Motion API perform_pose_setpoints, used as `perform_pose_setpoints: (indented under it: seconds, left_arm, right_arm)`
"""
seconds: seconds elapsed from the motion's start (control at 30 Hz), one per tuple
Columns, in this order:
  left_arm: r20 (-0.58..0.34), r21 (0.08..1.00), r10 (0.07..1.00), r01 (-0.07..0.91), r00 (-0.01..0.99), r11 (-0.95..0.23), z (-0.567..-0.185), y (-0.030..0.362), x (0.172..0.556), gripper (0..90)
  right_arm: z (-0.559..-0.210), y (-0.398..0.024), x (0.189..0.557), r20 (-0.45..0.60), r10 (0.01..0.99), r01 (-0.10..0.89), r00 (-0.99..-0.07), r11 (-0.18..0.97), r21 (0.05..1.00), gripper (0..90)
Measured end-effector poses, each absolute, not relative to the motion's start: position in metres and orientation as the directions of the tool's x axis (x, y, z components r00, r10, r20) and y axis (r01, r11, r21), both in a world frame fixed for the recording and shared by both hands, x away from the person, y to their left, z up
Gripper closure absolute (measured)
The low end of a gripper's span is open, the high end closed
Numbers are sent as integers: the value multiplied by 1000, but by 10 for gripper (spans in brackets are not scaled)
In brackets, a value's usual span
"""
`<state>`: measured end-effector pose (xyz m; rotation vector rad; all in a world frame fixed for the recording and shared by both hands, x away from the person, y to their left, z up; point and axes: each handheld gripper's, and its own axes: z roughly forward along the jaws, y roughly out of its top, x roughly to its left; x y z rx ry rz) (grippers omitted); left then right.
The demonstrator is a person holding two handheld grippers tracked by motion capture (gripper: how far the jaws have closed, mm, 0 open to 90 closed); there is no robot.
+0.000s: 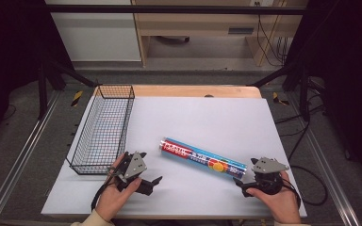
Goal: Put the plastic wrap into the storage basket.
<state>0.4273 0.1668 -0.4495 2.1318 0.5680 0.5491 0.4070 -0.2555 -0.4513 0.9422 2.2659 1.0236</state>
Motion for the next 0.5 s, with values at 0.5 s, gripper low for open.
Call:
perform_pose_setpoints:
  seconds: [0.5]
  left_arm:
    - [176, 804, 542, 197, 822, -560, -450, 164, 426, 33]
  right_arm:
    - [-400, -197, 451, -192, 602, 334, -775, 648, 684, 74]
